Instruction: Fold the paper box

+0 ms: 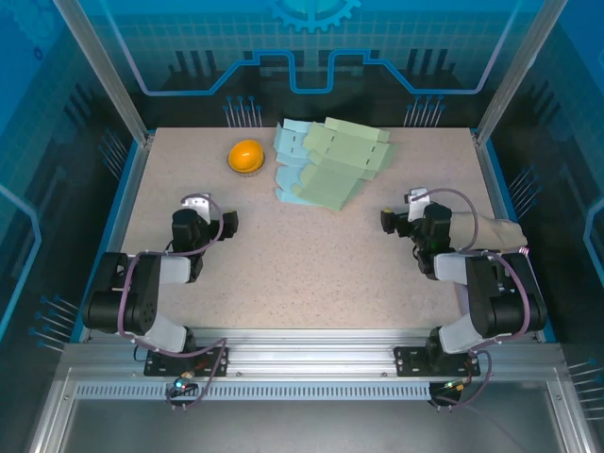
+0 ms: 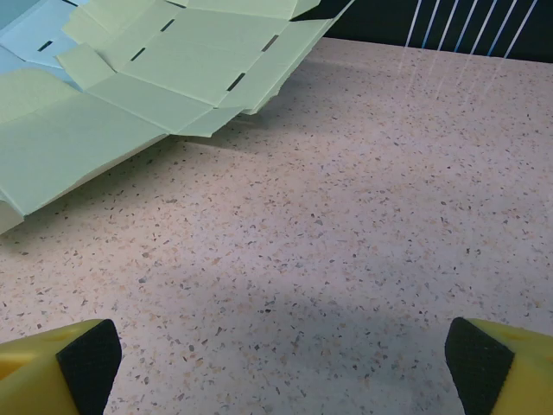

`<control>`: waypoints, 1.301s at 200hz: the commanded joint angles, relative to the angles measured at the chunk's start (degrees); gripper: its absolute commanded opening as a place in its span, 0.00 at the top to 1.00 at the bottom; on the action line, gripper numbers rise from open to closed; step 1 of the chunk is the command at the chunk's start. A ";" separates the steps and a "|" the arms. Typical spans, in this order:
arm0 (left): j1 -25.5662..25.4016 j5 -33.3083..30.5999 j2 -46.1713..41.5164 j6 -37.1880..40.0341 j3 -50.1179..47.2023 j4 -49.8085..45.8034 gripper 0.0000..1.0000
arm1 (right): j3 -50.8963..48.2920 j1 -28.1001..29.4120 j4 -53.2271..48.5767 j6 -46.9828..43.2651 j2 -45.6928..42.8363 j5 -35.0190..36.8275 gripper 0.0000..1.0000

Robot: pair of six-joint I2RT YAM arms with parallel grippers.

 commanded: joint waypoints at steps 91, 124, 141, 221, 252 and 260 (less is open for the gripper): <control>0.36 1.37 -0.53 0.60 0.74 0.26 0.01 | -0.01 -0.21 -0.10 -0.58 -0.13 -0.47 0.00; 0.32 1.39 -0.52 0.60 0.71 0.33 0.01 | -0.01 -0.22 -0.10 -0.50 -0.13 -0.47 0.00; 0.41 1.40 -0.50 0.60 0.73 0.32 0.01 | -0.01 -0.24 -0.11 -0.50 -0.13 -0.59 0.00; 0.85 1.86 -0.47 0.24 0.72 0.31 0.01 | -0.01 -0.55 -0.09 -0.33 -0.13 -0.97 0.00; -0.73 -3.44 -2.15 0.09 0.93 -1.13 0.01 | 0.07 -0.70 -0.18 -0.20 -0.12 -1.35 0.00; -2.16 -9.01 -5.87 -0.26 2.45 -7.01 0.01 | 0.30 -0.64 -0.96 0.01 -0.86 -0.35 0.00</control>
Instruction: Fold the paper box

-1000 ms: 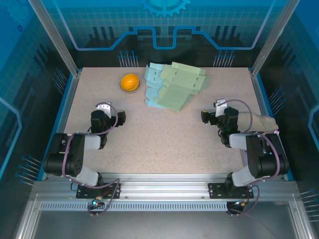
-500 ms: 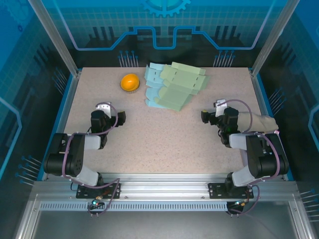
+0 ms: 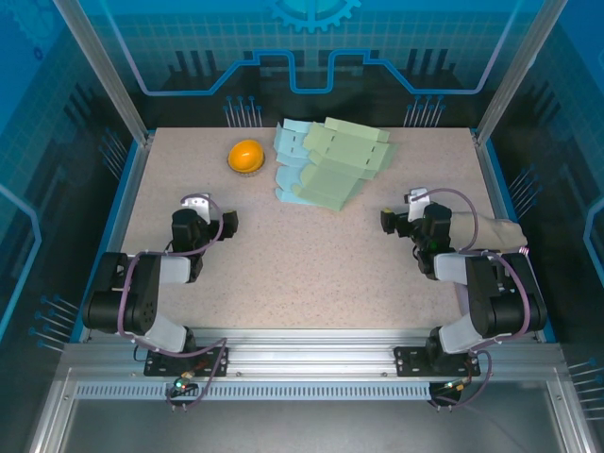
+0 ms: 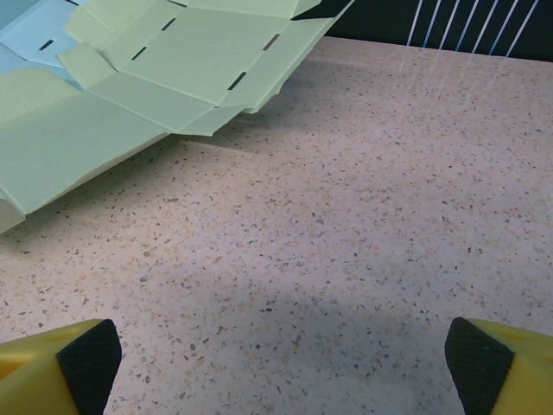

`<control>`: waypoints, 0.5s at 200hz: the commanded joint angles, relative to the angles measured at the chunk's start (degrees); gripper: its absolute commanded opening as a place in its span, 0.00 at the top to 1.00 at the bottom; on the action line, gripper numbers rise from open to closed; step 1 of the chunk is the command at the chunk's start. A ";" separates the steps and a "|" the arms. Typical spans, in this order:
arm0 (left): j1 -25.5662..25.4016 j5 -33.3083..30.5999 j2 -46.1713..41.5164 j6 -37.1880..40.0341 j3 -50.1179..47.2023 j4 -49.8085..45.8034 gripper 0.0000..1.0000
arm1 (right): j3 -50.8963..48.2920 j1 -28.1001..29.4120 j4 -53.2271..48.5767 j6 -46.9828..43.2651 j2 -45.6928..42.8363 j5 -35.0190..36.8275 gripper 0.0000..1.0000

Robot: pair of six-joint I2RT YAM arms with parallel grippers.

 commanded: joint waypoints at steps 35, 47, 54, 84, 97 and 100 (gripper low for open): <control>-2.19 -29.31 -14.05 -16.37 13.25 -35.25 0.01 | 16.12 0.51 -32.48 8.76 -6.11 14.93 0.00; -2.23 -30.25 -13.07 -22.11 19.25 -46.68 0.01 | 21.01 0.75 -39.52 11.34 -4.19 14.28 0.00; -2.37 -30.70 -11.95 -24.05 21.98 -50.69 0.01 | 24.57 1.05 -43.68 12.53 -2.49 13.71 0.00; -2.35 -31.11 -11.21 -37.71 27.02 -63.40 0.01 | 37.21 2.59 -55.95 15.73 5.26 10.44 0.01; -2.33 -22.58 -12.94 -35.88 25.93 -59.68 0.01 | 41.29 2.77 -58.68 17.21 8.27 7.12 0.03; -2.35 -20.73 -13.14 -35.57 25.66 -58.68 0.01 | 42.19 2.77 -59.06 17.47 8.98 6.27 0.05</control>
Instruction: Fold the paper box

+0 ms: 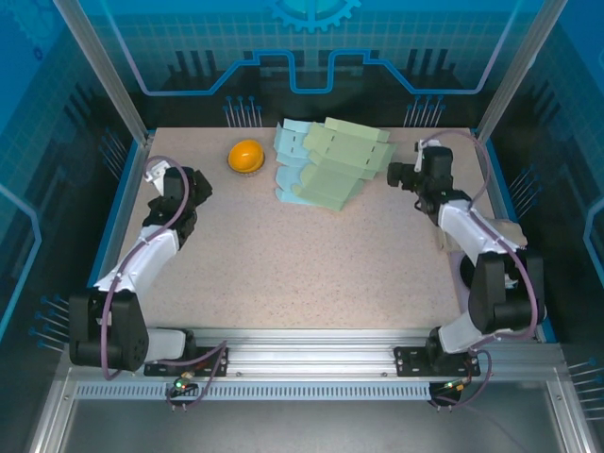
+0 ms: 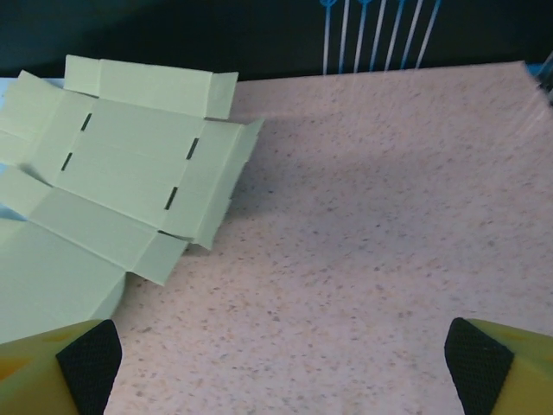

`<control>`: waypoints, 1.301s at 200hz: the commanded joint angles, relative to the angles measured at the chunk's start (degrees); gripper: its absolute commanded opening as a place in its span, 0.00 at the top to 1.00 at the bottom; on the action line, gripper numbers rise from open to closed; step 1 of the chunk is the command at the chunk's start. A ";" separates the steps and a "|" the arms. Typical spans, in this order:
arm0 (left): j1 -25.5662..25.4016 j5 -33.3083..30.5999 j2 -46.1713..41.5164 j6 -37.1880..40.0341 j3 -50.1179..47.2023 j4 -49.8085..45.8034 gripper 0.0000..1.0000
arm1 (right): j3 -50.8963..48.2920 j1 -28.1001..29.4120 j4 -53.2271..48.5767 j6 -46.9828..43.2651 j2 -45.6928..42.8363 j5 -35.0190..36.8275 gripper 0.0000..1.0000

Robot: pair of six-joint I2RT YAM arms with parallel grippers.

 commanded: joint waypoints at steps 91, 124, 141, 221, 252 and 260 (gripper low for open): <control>-8.25 23.41 -1.51 -2.86 -0.74 -1.72 0.01 | 25.91 1.34 -12.48 10.65 27.36 -12.28 0.19; -9.14 24.94 0.17 -2.49 -0.13 -0.16 0.01 | 34.30 1.40 -13.13 8.10 35.50 -13.74 0.37; -9.51 25.44 1.00 -2.24 0.70 -0.07 0.01 | 37.84 1.06 -13.61 7.54 38.14 -15.47 0.53; -10.60 25.50 -0.76 -1.69 3.56 -3.26 0.01 | 32.42 2.13 -15.60 2.17 25.70 -6.79 1.00; -11.09 25.89 -3.67 -1.51 4.06 -5.02 0.01 | 29.18 2.12 -16.69 -0.10 18.14 -6.97 1.00; -11.20 26.09 -4.62 -1.43 4.05 -5.29 0.01 | 28.83 2.21 -17.40 -0.62 16.41 -7.19 1.00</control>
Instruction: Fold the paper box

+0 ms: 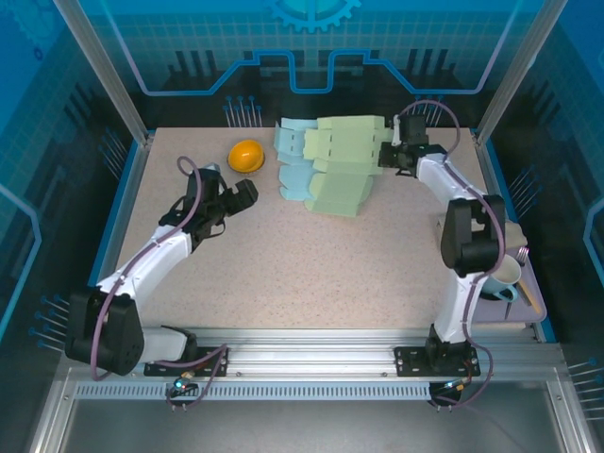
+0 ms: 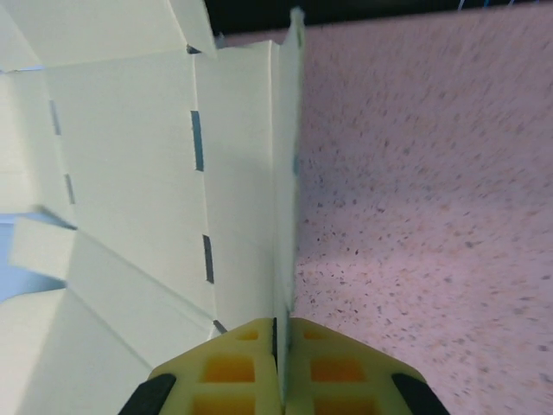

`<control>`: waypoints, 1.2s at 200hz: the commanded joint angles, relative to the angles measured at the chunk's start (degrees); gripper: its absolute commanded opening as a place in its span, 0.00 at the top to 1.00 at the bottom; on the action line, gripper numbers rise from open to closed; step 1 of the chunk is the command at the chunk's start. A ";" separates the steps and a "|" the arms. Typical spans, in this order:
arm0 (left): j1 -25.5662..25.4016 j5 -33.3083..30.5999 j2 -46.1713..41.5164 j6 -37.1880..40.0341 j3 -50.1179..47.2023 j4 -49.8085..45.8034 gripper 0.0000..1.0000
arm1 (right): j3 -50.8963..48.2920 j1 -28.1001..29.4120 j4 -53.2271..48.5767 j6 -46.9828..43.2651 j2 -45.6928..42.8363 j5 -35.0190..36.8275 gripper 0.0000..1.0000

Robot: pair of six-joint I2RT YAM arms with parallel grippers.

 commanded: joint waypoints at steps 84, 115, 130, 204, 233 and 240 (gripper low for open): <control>-2.47 7.95 -11.82 6.09 2.81 -3.25 0.01 | -2.47 2.81 -10.81 -7.78 -23.83 -0.55 1.00; -3.16 13.63 -12.98 7.77 2.88 -2.20 0.01 | -4.71 4.96 -13.02 -9.77 -30.06 -1.15 1.00; -3.73 16.18 -13.35 8.89 2.66 -1.04 0.01 | -6.66 5.81 -13.06 -10.31 -33.44 -2.74 1.00; -4.07 22.34 -10.87 18.27 6.32 -1.59 0.01 | -15.49 6.83 -11.86 -13.75 -46.57 -27.64 1.00; -4.07 22.25 -11.84 20.84 6.31 -1.79 0.01 | -17.49 6.95 -11.17 -16.76 -49.68 -38.59 1.00; -4.01 23.17 -12.33 21.47 6.02 -1.37 0.01 | -17.44 7.05 -11.56 -17.47 -49.92 -40.13 1.00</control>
